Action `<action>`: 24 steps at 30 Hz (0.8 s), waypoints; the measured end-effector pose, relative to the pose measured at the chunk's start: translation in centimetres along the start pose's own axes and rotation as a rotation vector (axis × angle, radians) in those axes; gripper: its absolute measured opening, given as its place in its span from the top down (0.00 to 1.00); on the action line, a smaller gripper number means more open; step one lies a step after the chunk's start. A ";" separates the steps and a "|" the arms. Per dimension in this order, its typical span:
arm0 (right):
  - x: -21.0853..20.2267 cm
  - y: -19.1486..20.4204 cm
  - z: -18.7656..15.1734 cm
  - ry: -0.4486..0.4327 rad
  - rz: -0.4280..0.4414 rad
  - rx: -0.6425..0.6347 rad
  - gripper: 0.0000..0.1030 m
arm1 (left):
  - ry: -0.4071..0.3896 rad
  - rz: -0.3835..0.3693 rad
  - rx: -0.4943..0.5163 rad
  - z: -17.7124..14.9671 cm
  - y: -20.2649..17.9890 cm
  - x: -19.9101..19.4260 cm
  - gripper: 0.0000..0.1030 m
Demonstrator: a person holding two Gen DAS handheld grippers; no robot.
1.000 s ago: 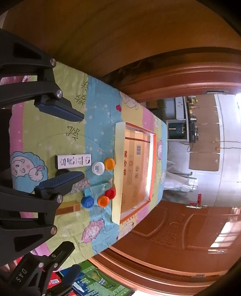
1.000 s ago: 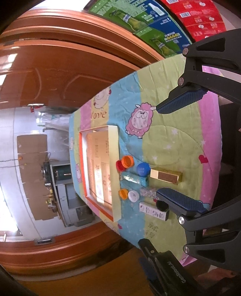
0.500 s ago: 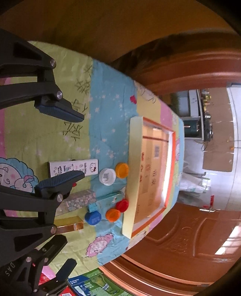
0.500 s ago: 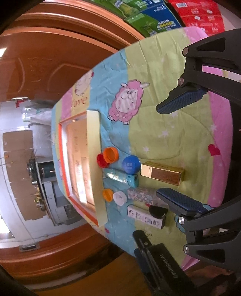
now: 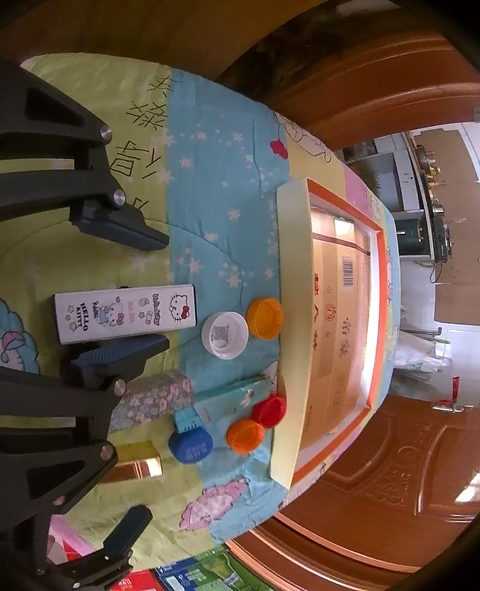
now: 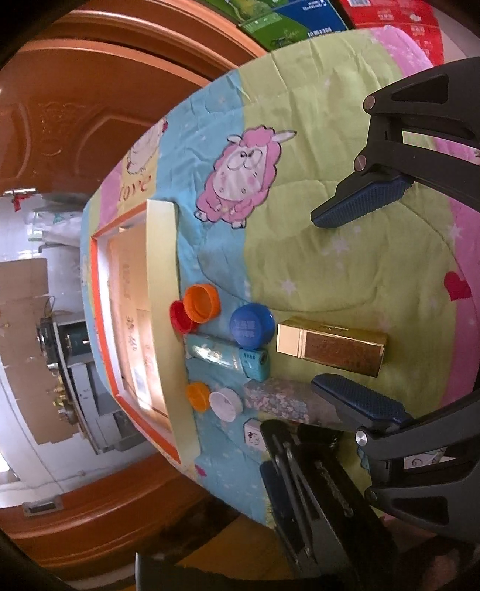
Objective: Organize rigid objects
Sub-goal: 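Grasp the white Hello Kitty box with the left tool while the right tool grasps the gold box, then carry both boxes into the cardboard tray and open both tools to release them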
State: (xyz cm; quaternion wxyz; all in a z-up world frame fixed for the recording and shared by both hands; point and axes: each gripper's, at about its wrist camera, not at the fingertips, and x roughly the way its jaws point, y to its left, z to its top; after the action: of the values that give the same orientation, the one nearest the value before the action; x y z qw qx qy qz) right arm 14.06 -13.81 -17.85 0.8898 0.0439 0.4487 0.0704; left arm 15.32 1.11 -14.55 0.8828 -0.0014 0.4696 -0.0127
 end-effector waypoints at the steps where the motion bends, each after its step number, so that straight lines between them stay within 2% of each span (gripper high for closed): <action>1: 0.0 0.1 0.0 -0.007 -0.004 -0.009 0.20 | -0.006 0.009 0.009 0.0 -0.1 0.0 0.54; 3: 0.1 0.4 -0.1 -0.008 -0.009 -0.025 0.22 | -0.013 0.012 0.016 -0.2 -0.2 0.0 0.55; 5: 0.1 0.7 -0.1 -0.017 -0.014 -0.045 0.30 | -0.027 0.007 0.014 -0.4 0.0 -0.1 0.57; 7: 0.1 1.2 -0.2 -0.025 -0.017 -0.074 0.53 | -0.036 0.011 0.016 -0.6 0.1 -0.2 0.66; 8: 0.0 1.2 -0.3 -0.028 0.000 -0.081 0.61 | -0.039 0.015 0.016 -0.8 0.2 -0.4 0.75; 9: -0.2 1.5 -0.4 -0.033 0.021 -0.090 0.72 | -0.041 0.016 0.012 -0.8 0.3 -0.4 0.75; 11: -0.2 2.1 -0.5 -0.038 0.018 -0.128 0.81 | -0.045 -0.006 0.003 -0.9 0.7 -0.5 0.75; 17: -0.6 1.9 -0.6 -0.050 0.013 -0.133 0.83 | -0.041 -0.092 -0.077 -0.6 2.4 -0.5 0.76; 24: -2.4 -0.7 0.6 -0.110 -0.015 -0.094 0.83 | -0.050 -0.081 -0.103 0.1 3.5 -1.5 0.76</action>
State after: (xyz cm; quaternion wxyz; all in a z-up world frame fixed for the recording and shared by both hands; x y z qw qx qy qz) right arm 13.17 -14.91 -15.68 0.9148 0.0025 0.3954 0.0824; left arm 14.63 4.66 -13.35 0.8917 -0.0661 0.4471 -0.0245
